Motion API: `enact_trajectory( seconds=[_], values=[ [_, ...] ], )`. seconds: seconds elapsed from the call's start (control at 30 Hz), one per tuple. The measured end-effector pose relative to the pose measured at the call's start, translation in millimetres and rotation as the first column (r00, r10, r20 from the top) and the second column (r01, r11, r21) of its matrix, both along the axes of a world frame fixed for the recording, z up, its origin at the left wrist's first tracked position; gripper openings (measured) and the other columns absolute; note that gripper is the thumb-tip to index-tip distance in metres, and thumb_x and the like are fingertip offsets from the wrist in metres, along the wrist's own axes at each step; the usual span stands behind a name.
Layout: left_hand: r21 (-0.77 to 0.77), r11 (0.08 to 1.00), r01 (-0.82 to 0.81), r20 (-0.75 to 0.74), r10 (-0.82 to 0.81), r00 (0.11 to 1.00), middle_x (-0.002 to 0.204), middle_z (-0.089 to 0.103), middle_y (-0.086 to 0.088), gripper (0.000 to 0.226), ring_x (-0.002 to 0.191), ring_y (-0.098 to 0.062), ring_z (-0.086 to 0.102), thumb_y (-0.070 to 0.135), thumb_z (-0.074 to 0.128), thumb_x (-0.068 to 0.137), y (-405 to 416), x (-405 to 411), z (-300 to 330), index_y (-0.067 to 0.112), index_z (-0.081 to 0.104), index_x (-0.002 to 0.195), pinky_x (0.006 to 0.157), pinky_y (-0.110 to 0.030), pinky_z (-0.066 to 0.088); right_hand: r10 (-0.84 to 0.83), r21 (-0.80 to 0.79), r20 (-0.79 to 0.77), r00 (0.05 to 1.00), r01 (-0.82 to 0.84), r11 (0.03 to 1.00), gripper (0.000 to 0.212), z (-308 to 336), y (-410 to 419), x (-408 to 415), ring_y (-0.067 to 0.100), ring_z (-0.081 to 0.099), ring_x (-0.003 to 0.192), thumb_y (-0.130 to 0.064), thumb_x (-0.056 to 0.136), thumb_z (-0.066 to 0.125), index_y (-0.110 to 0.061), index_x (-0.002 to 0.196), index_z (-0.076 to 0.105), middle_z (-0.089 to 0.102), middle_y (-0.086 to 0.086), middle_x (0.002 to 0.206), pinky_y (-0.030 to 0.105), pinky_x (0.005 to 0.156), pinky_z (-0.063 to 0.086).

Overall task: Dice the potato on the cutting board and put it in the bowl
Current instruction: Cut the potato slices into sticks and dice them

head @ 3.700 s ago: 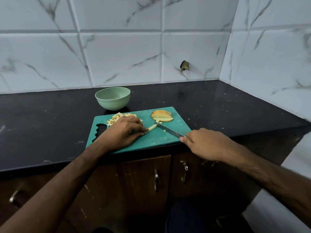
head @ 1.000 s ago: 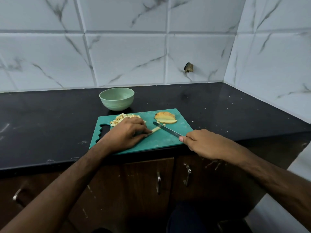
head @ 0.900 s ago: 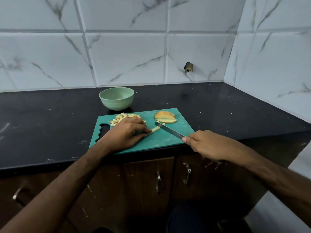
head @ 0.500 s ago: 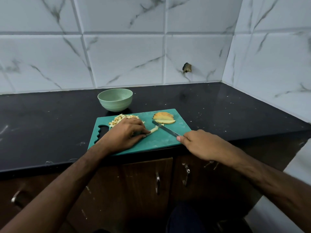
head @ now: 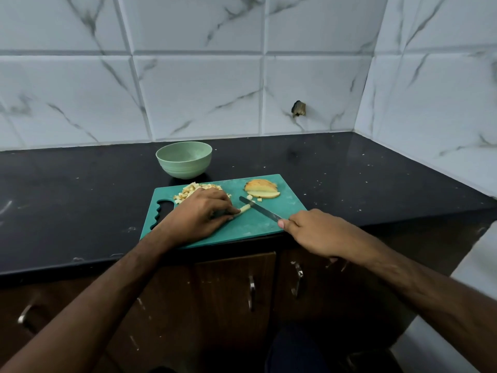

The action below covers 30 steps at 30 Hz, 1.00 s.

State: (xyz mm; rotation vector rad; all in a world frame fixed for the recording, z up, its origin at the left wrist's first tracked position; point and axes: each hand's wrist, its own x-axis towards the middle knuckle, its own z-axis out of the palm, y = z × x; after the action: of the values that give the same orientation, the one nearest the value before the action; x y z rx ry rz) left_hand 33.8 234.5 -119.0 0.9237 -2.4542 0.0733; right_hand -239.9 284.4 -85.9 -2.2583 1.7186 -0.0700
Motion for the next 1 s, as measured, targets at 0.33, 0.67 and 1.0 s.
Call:
enact_trajectory(
  seconds=[0.33,0.67,1.0],
  values=[
    [-0.011,1.000,-0.006,0.008,0.006,1.000,0.101,0.067,0.008,0.025,0.096,-0.007,0.059,0.034,0.061,0.097,-5.1,2.8,-4.6,0.022,0.076,0.111,0.080,-0.039,0.052,0.011,-0.029,-0.056,0.998,-0.013,0.999,0.048,-4.8,15.3,0.2,0.015,0.062,0.066,-0.054,0.108,0.026,-0.021,0.084,0.052,0.058,0.001,0.080,0.031,0.058,0.047],
    [-0.045,0.999,-0.012,-0.006,0.012,1.000,0.098,0.068,0.008,0.021,0.094,-0.008,0.060,0.032,0.065,0.095,-5.7,3.7,-5.3,0.020,0.078,0.106,0.079,-0.042,0.052,0.028,-0.071,-0.044,0.999,-0.031,0.997,0.051,6.1,11.5,-0.3,0.017,0.061,0.067,-0.055,0.108,0.026,-0.019,0.080,0.051,0.057,0.000,0.076,0.029,0.057,0.041],
    [-0.047,0.998,-0.030,-0.004,0.029,1.000,0.098,0.067,0.010,0.017,0.094,-0.007,0.059,0.033,0.066,0.095,-5.5,3.7,-7.1,0.022,0.077,0.103,0.079,-0.041,0.051,0.042,-0.066,-0.064,0.997,-0.046,0.997,0.048,-8.3,7.0,12.1,0.011,0.053,0.068,-0.054,0.108,0.027,-0.021,0.082,0.051,0.055,-0.001,0.078,0.032,0.062,0.040]
  ],
)
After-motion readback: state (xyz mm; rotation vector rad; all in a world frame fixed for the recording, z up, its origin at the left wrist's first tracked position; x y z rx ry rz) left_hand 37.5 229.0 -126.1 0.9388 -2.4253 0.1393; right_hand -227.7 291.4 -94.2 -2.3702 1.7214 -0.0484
